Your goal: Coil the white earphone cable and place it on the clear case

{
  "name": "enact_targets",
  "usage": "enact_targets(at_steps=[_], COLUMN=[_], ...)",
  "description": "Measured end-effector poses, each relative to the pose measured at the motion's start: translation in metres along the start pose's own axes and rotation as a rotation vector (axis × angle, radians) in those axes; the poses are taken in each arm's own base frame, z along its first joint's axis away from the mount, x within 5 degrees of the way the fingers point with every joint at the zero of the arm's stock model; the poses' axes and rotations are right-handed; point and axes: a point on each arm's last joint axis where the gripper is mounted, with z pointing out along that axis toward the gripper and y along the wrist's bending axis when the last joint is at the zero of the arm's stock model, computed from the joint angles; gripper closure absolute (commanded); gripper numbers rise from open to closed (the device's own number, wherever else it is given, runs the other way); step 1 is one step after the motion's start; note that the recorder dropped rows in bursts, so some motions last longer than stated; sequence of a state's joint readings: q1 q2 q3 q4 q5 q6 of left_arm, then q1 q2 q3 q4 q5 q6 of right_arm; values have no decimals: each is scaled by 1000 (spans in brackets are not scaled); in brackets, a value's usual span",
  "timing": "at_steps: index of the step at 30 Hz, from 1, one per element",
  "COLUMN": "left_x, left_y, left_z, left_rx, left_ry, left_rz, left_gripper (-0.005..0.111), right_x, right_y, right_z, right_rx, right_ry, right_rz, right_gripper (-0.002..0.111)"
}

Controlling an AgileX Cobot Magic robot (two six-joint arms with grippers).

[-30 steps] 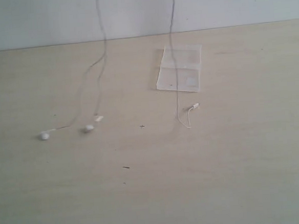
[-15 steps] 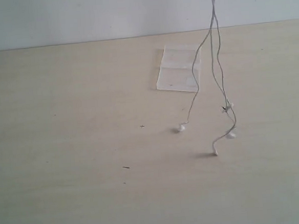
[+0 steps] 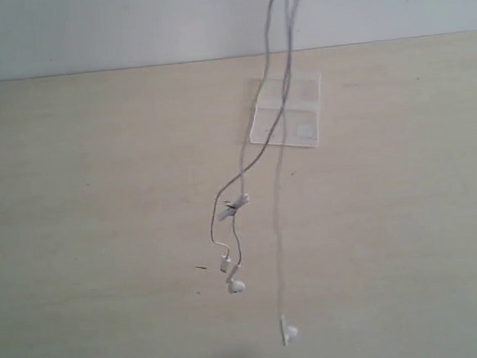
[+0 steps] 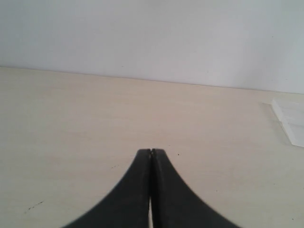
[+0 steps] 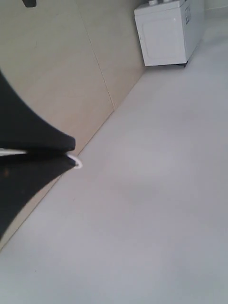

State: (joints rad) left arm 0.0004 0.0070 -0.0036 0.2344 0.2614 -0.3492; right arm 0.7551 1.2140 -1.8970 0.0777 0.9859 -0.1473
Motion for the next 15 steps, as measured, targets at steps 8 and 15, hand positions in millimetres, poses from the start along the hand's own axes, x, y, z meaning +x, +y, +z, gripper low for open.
enact_targets(at_steps=[8, 15], left_x=[0, -12], left_y=[-1, -7], left_z=[0, -1], left_rx=[10, 94], left_ry=[1, -123], left_rz=[-39, -325], left_gripper=[107, 107], right_x=[2, 4], right_y=[0, 0], right_z=[0, 0], right_rx=[-2, -3], right_ry=[20, 46], right_rz=[-62, -64], right_gripper=[108, 108])
